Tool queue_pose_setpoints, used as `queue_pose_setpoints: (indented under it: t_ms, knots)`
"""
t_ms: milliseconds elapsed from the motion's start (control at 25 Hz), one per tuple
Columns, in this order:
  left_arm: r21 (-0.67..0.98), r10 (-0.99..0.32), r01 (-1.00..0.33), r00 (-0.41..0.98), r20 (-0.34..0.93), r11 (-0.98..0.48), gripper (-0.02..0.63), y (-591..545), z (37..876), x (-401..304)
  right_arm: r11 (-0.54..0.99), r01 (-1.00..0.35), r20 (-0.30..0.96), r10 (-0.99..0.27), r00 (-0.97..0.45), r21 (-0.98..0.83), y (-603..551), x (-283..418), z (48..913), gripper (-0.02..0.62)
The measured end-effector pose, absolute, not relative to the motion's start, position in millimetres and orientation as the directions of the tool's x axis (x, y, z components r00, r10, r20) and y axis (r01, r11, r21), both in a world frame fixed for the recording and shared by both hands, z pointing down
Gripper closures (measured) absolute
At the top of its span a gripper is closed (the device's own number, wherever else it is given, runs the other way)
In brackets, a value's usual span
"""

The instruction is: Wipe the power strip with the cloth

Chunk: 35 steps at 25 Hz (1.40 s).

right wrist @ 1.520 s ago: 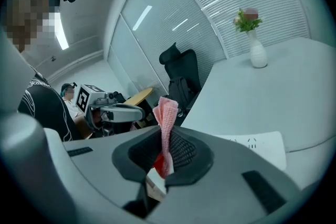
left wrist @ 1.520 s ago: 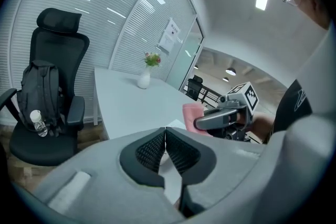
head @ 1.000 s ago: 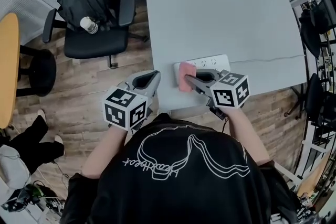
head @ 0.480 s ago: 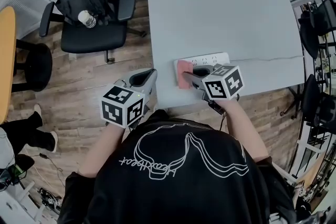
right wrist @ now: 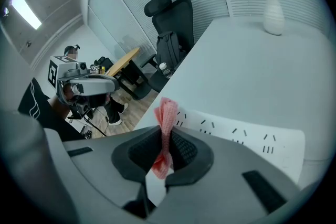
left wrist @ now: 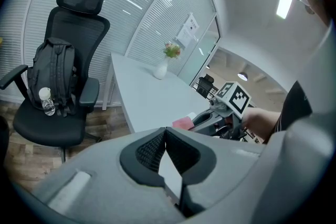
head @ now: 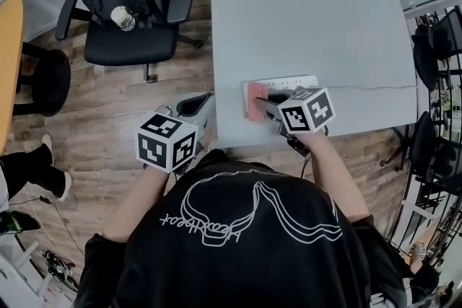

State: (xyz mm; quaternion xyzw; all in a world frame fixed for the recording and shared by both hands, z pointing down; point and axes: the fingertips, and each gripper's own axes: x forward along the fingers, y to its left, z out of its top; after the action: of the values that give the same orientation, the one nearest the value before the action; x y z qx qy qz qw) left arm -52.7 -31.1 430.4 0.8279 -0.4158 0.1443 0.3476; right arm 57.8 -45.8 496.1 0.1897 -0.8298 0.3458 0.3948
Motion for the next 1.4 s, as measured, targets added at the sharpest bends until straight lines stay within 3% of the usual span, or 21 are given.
queue_pose_setpoints:
  t_ms: [280, 1400]
  knots:
    - [0.450, -0.575, -0.790, 0.612, 0.542, -0.417, 0.594, -33, 438, -52, 0.671, -0.587, 0.779, -0.022, -0.626, -0.453, -48, 61, 502, 0.555]
    - [0.451, -0.518, -0.751, 0.659, 0.545, -0.482, 0.594, -66, 445, -24, 0.497, -0.747, 0.807, -0.144, -0.573, -0.442, -87, 163, 507, 0.555]
